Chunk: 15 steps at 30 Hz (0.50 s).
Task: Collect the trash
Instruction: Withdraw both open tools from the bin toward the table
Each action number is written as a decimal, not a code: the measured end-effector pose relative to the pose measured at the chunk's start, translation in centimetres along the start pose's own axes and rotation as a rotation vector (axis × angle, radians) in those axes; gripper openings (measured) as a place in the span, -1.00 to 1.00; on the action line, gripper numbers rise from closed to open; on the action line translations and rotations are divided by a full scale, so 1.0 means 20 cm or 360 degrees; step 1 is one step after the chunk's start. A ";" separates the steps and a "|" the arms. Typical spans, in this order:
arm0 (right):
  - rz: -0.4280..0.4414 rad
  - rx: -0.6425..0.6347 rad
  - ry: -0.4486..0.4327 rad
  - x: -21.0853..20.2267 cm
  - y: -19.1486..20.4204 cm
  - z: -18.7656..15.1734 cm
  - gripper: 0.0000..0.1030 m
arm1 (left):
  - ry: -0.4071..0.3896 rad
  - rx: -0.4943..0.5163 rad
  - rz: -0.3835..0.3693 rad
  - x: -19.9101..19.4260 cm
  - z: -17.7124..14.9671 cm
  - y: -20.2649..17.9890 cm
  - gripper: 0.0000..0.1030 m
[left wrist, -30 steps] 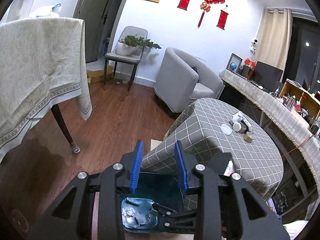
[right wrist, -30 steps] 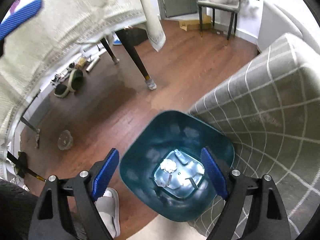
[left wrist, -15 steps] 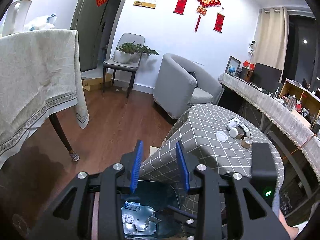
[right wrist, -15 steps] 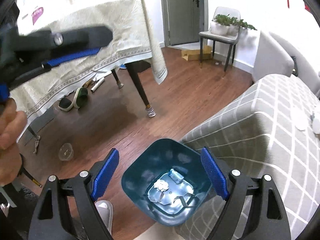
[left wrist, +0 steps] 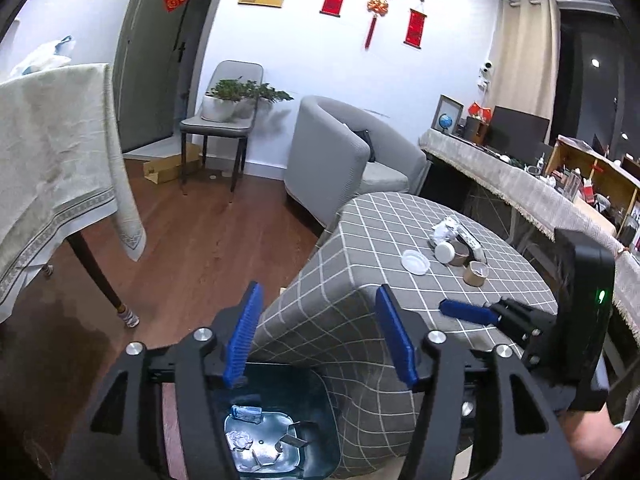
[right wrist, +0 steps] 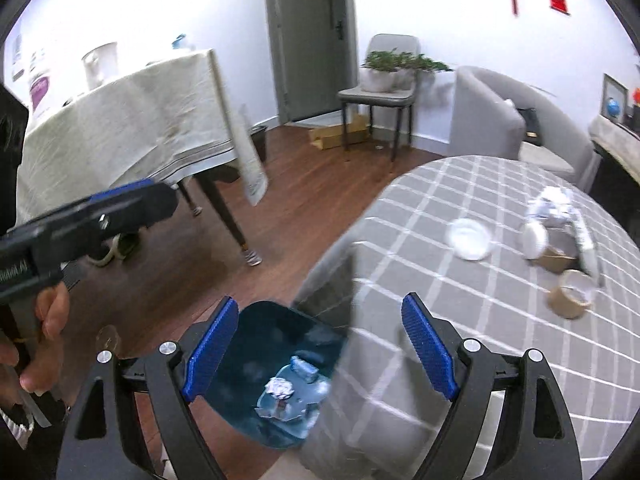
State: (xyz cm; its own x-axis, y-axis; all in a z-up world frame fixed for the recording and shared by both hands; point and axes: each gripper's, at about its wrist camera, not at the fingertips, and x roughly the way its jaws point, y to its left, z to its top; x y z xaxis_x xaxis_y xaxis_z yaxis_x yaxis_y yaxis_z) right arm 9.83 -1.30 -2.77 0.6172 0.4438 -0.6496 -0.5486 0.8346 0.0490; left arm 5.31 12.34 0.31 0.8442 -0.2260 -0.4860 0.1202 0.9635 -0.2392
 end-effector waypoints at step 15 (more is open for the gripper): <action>-0.0194 0.0106 -0.0032 -0.07 -0.39 0.01 0.65 | 0.0052 0.0105 -0.0085 0.23 0.04 -0.21 0.35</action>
State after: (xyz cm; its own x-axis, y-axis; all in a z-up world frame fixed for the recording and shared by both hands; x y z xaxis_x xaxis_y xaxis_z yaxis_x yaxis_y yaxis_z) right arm 13.27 -8.39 -2.07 0.6886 0.3439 -0.6384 -0.4308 0.9022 0.0213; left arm 9.12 7.44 -0.23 0.8182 -0.2808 -0.5017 0.1997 0.9571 -0.2099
